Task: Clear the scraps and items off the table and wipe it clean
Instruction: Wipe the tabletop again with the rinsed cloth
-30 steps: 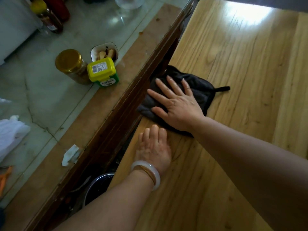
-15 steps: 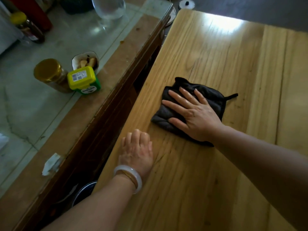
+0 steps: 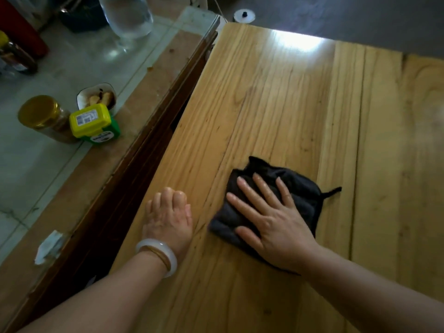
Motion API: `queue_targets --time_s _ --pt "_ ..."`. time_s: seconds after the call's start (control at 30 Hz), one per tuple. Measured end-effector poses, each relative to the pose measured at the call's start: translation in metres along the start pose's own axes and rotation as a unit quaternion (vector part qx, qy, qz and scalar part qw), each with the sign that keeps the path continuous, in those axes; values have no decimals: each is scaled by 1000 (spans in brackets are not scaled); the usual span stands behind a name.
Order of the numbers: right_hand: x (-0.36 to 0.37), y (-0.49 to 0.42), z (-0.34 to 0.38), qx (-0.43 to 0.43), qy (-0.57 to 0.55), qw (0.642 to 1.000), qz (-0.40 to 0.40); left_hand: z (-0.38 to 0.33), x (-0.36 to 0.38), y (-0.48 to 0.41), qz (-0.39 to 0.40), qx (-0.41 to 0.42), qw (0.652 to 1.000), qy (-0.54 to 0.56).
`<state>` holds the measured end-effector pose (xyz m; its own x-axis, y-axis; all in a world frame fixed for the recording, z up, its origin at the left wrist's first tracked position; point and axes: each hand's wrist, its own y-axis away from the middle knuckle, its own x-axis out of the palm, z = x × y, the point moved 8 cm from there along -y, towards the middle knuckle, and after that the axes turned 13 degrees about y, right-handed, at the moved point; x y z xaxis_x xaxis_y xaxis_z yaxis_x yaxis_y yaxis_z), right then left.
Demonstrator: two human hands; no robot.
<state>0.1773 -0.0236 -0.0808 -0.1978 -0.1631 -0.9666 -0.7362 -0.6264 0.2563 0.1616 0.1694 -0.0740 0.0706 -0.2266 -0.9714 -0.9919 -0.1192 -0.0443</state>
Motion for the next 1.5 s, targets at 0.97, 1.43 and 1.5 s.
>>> queue_targets --time_s 0.97,1.43,1.5 --pt "-29 -140 -212 288 -24 957 -34 -97 32 -128 -1 74 997 35" --pt "-60 -247 -108 85 1 995 -59 -97 39 -123 -46 83 994 49" --pt "-63 -253 -89 9 -2 998 -60 -97 37 -123 -52 72 995 46"
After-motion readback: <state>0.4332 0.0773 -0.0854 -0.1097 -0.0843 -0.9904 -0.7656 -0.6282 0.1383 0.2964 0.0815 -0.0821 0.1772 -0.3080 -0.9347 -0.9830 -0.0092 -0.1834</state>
